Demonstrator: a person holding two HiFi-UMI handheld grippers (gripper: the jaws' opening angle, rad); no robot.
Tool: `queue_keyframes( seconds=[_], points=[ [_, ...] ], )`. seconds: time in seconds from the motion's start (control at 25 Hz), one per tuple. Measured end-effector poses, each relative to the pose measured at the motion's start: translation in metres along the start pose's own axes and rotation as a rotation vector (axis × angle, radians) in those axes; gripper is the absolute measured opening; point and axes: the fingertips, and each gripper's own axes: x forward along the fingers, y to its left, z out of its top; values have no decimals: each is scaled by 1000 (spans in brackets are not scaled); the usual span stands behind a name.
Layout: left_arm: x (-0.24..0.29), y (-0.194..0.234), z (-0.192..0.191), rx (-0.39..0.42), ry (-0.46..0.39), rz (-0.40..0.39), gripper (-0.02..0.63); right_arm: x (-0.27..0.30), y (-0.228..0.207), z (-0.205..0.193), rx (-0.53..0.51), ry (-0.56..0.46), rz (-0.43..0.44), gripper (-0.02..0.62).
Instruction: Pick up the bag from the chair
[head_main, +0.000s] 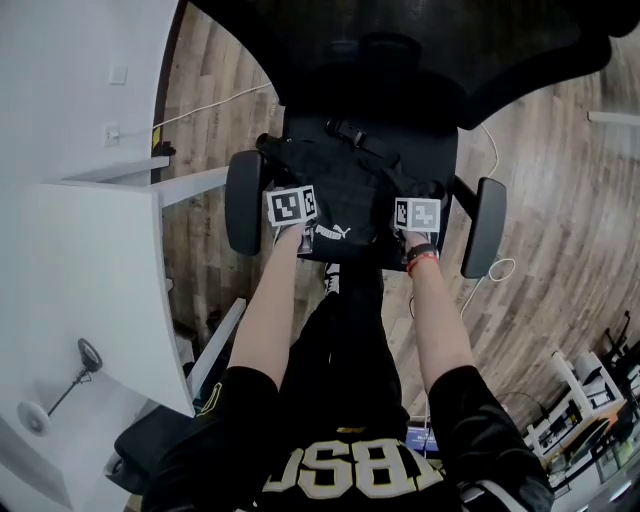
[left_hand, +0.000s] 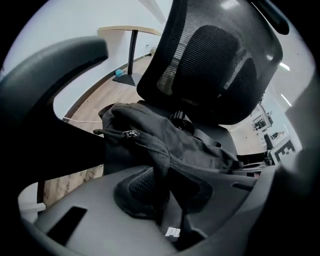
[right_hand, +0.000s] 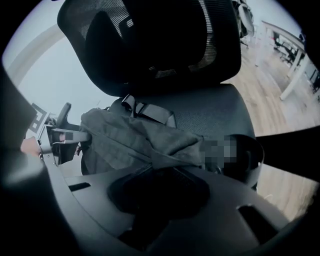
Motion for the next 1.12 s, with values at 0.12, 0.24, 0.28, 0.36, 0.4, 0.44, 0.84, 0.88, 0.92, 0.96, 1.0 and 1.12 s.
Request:
queue_keyframes(
  seconds=[0.12, 0.24, 0.28, 0.36, 0.4, 0.44, 0.84, 0.88, 0.92, 0.96, 1.0, 1.12],
  points=[
    [-12, -7, 3, 13, 0, -9, 78, -14, 4, 0, 20, -13, 2, 83],
    [-26, -11, 3, 4, -10, -17, 78, -31, 10, -3, 53, -34, 11, 83],
    [-31, -12, 3, 1, -12, -20, 78, -36, 13, -6, 66, -38, 14, 81],
    [-42, -16, 2, -4, -17, -29, 78, -47, 17, -11, 91, -49, 17, 81],
    [-47, -20, 3, -5, -21, -34, 78, -53, 18, -12, 102, -57, 16, 81],
    [-52, -24, 6, -5, -28, -39, 78, -58, 18, -11, 111, -67, 14, 80],
    [-102, -65, 28, 10, -90, -99, 75, -133, 22, 11, 126, -202, 5, 75],
    [-109, -70, 30, 15, -103, -107, 75, -142, 23, 13, 127, -221, 4, 75],
    [-116, -75, 32, 19, -118, -113, 75, -150, 25, 14, 128, -240, 3, 75],
    [-123, -80, 35, 22, -133, -118, 75, -158, 27, 14, 132, -257, 4, 75],
    [-130, -83, 39, 27, -146, -123, 75, -164, 28, 14, 140, -272, 5, 75],
    [-149, -93, 47, 47, -174, -133, 75, -182, 33, 13, 159, -304, 12, 75]
  ],
)
